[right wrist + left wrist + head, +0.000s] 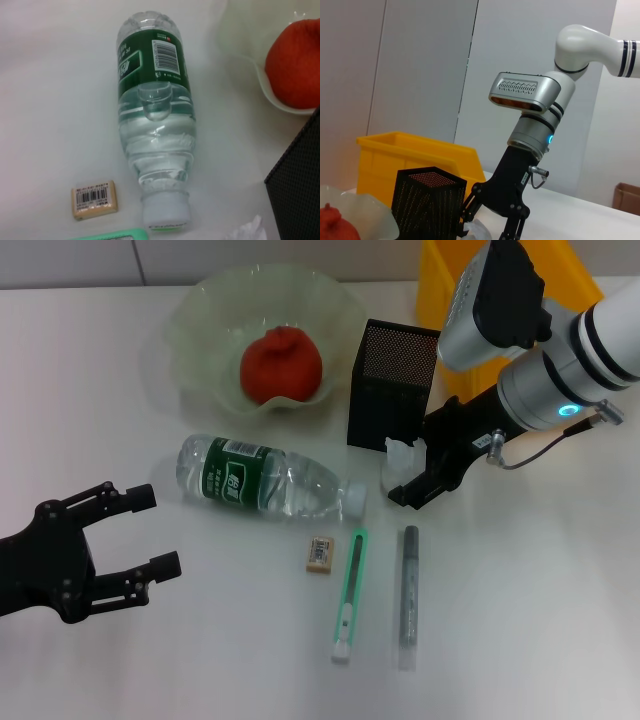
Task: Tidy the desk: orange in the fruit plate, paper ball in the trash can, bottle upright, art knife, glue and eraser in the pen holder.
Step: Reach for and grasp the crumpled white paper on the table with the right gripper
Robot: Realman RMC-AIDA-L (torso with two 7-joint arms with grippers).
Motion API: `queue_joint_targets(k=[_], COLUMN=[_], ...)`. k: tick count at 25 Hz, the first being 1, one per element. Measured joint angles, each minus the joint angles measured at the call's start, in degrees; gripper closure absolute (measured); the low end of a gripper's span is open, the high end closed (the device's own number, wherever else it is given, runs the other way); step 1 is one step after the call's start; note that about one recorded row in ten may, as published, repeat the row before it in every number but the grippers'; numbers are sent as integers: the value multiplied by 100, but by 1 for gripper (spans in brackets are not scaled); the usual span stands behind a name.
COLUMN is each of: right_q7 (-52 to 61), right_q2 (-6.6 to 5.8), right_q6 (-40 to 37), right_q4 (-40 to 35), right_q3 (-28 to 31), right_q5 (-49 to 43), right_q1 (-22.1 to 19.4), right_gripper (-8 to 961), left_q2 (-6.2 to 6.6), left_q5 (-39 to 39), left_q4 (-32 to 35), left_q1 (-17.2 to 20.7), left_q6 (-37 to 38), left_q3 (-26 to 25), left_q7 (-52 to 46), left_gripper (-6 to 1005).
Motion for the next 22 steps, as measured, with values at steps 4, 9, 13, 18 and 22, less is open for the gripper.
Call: queue_joint_targets(k=[4,9,13,18,22], right_q7=[0,0,0,1,1], right_q2=[0,0,0,0,0], right_q6=[3,2,16,63,88], right_q4=[4,4,3,15,18], right_q3=[0,0,0,-15,-17], right_q5=[0,0,0,0,0], right_q1=[-7,-7,-6,-5,-10], right_gripper=[199,199,200,201,235], left_q2=[0,0,-2,-6,-7], left_q5=[-1,-5,-7,-8,-8], left_q4=[0,0,0,0,3], left_q1=[-5,-5,-5,-5,-5], left_q6=[10,10,10,9,7], left_q3=[-2,-10,-10,-11,-10], left_q7=[0,0,0,10,7], left_gripper=[143,142,142,143,143])
